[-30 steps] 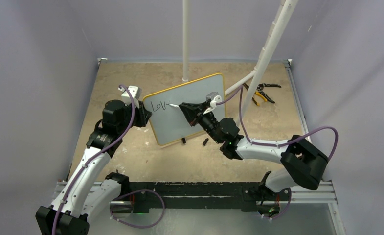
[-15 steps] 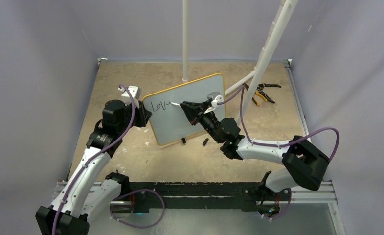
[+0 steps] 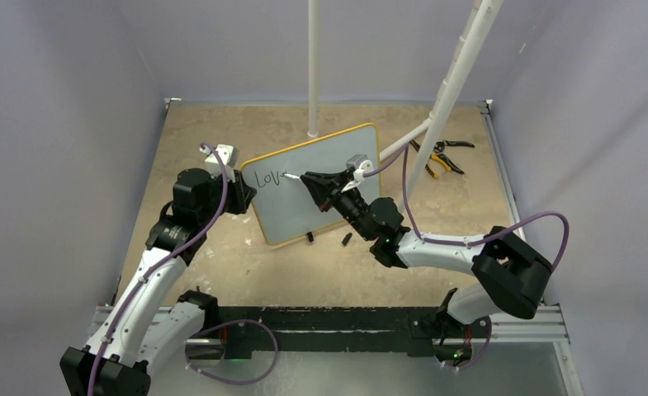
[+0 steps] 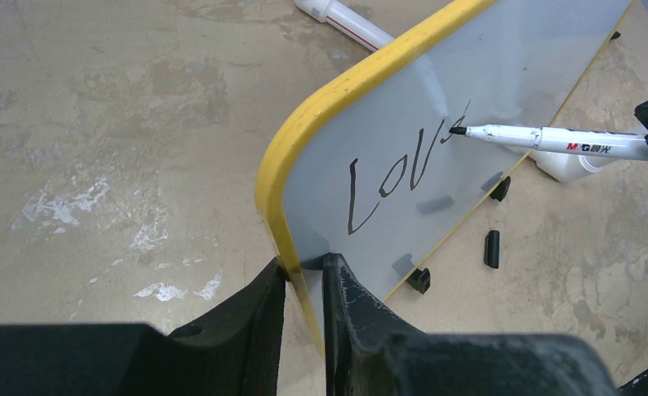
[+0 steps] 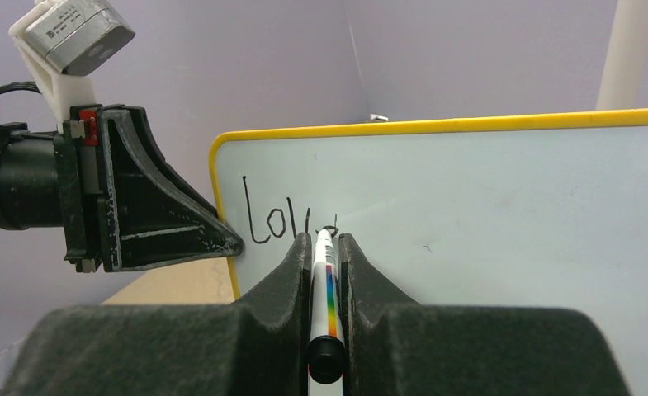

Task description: Write a sentence on the whiteboard

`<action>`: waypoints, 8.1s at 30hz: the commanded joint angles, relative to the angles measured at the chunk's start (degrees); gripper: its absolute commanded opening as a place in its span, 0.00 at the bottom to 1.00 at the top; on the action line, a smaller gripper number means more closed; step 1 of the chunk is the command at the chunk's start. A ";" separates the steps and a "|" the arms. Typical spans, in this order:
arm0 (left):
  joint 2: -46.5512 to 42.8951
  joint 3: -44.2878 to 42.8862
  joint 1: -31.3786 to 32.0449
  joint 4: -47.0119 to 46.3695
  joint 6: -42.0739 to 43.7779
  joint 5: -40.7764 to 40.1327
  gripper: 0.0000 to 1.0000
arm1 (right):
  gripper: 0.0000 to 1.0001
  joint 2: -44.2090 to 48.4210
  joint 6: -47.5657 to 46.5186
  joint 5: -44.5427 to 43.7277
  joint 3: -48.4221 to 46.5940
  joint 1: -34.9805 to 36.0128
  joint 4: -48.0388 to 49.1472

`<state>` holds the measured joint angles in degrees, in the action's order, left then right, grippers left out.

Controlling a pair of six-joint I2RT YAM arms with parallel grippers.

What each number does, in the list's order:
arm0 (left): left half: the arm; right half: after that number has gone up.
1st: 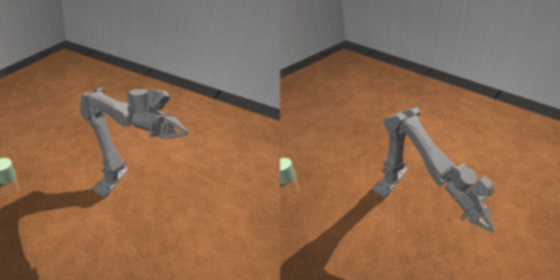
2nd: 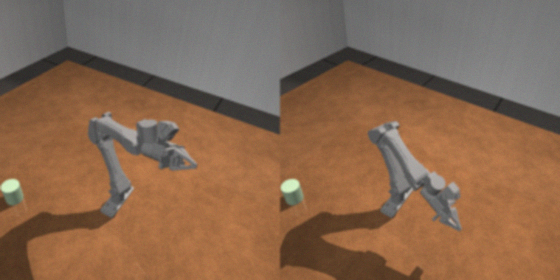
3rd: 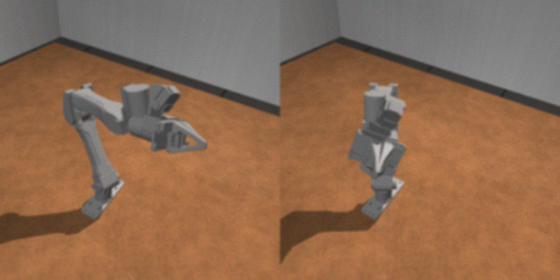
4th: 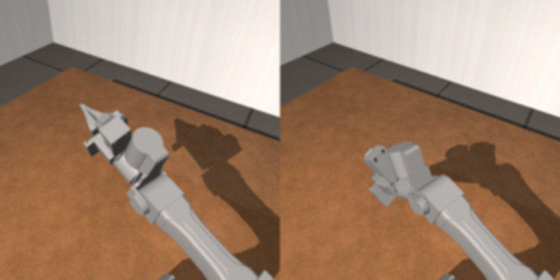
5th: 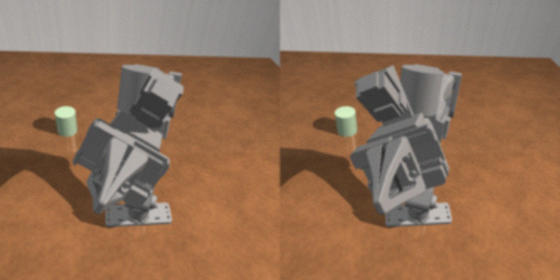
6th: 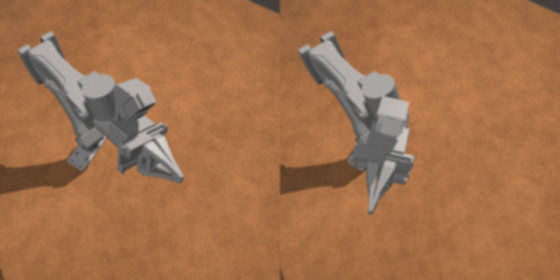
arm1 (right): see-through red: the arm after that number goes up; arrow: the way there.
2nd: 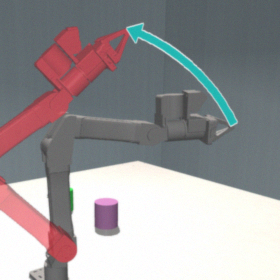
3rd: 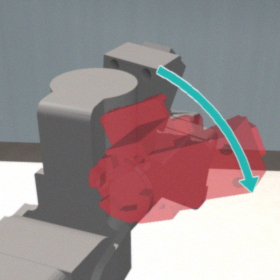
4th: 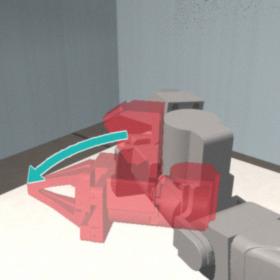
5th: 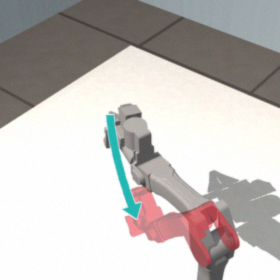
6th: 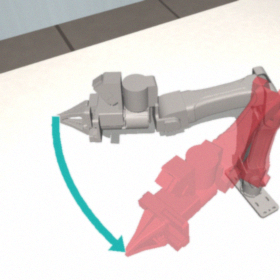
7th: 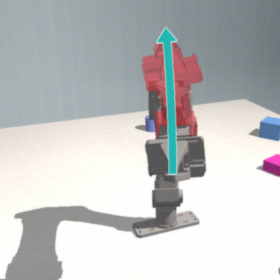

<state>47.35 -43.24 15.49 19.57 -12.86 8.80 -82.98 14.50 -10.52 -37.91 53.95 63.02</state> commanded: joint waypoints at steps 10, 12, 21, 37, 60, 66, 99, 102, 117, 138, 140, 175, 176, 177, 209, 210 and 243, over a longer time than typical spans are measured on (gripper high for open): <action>-0.25 0.09 -0.19 -2.26 0.56 0.82 0.10 | 0.00 -0.16 -0.35 1.00 0.54 -0.16 0.59; -0.24 0.09 -0.19 -2.26 0.53 0.85 0.10 | 0.00 -0.25 -0.27 1.10 0.70 -0.12 0.48; -0.24 0.05 -0.19 -2.26 0.56 0.76 0.10 | 0.00 -0.02 -0.10 0.40 1.29 -0.16 -0.17; -0.48 0.02 -0.19 -2.10 0.60 0.03 0.11 | 0.00 2.81 -0.26 -3.26 2.37 -0.16 -1.22; -0.64 0.27 -0.19 -2.08 0.72 -0.13 0.11 | 0.00 8.11 -0.10 -0.08 2.12 -2.90 -4.11; -0.59 0.27 -0.18 -2.08 0.77 -0.17 0.11 | 0.00 6.35 0.00 1.01 0.99 -3.67 -3.73; -0.33 0.27 -0.19 -2.26 0.78 0.14 0.11 | 0.00 5.28 1.85 -1.32 4.46 -4.03 -1.41; -0.33 0.24 -0.19 -2.24 0.91 0.15 0.11 | 0.00 5.37 1.64 -1.36 3.64 -4.03 -0.25; -0.42 0.25 -0.19 -2.26 0.90 0.06 0.11 | 0.00 5.02 0.68 -2.92 2.07 -4.03 -0.69; -0.42 0.24 -0.19 -2.21 0.91 0.37 0.11 | 0.00 6.23 3.31 -4.99 7.04 -4.03 -1.12; -0.42 0.21 -0.19 -2.26 0.89 0.39 0.11 | 0.00 6.25 3.42 -5.00 7.21 -4.03 -1.04; -0.35 0.26 -0.19 -2.25 0.97 0.17 0.11 | 0.00 6.79 1.51 -8.39 4.04 -4.03 1.05; -0.33 0.26 -0.19 -2.26 0.98 0.17 0.11 | 0.00 6.90 1.50 -8.53 4.11 -4.03 0.83; -0.33 0.27 -0.19 -2.24 0.98 0.23 0.11 | 0.00 6.95 1.56 -8.55 4.34 -4.03 0.71; -0.33 0.29 -0.19 -2.17 0.95 -0.08 0.11 | 0.00 11.89 4.47 -7.36 8.10 -4.03 0.34; -0.29 0.25 -0.19 -2.17 0.99 -0.07 0.11 | 0.00 11.69 4.28 -7.47 7.75 -4.08 0.19; -0.08 0.27 -0.19 -2.17 0.95 -0.10 0.11 | 0.00 5.79 1.95 -3.41 5.08 -5.78 3.33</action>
<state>47.27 -43.22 15.49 19.70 -12.82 8.54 -76.75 17.93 -14.20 -31.27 48.62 64.29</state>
